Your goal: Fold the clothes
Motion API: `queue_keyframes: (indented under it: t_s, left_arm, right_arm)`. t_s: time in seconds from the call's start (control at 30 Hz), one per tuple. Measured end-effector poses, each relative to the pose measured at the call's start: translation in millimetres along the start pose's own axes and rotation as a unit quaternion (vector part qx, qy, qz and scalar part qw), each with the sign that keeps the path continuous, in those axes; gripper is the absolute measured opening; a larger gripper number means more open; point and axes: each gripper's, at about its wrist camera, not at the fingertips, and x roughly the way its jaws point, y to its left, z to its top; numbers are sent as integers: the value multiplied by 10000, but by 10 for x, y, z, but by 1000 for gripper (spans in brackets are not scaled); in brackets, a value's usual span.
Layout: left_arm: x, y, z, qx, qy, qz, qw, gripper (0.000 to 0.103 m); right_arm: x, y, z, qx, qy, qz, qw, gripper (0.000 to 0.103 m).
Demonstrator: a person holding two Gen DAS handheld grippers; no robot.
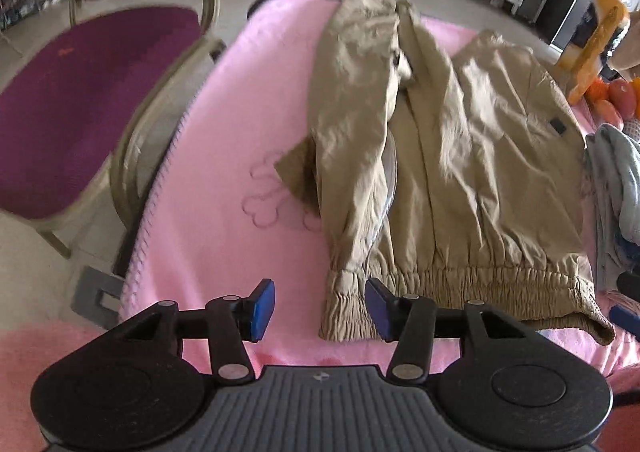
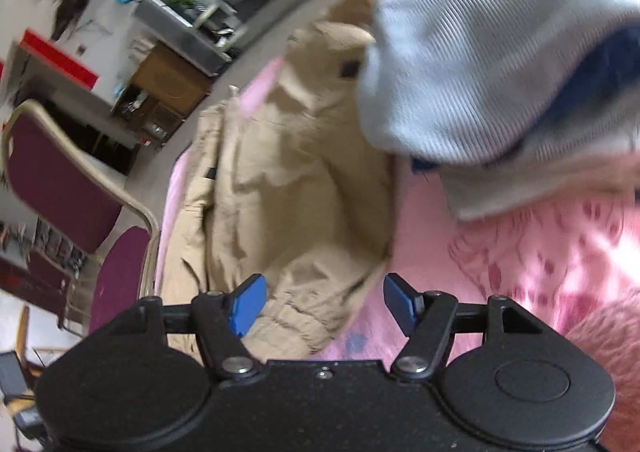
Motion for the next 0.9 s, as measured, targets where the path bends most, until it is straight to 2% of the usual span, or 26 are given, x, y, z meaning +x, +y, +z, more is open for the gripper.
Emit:
queue_keyframes:
  t_s: [0.1, 0.2, 0.4, 0.5, 0.6, 0.67, 0.73, 0.9]
  left_arm:
    - [78, 59, 31, -201, 194, -242, 9993, 50]
    - [188, 15, 105, -128, 247, -179, 9995, 50]
    - [429, -91, 236, -63, 337, 61, 9994, 43]
    - [536, -52, 237, -155, 445, 95, 9988, 21]
    - [535, 37, 204, -291, 399, -23, 9988, 23]
    - [541, 70, 190, -314, 399, 23, 9987, 32]
    - [543, 66, 177, -245, 392, 138, 9988, 46]
    - [515, -75, 143, 289, 296, 501, 9979, 49]
  right_arm:
    - [125, -176, -18, 378, 149, 220, 9989, 65]
    - [213, -277, -21, 765, 306, 537, 9951, 65]
    - [251, -276, -52, 713, 247, 640, 9951, 66]
    - [268, -294, -62, 732, 245, 615, 9951, 66]
    - [290, -307, -70, 794, 314, 667, 9941, 67]
    - [325, -319, -90, 886, 403, 745, 9925, 67]
    - [373, -327, -115, 1002, 514, 789, 9905, 67]
    - [481, -343, -164, 1293, 708, 953, 9845, 67]
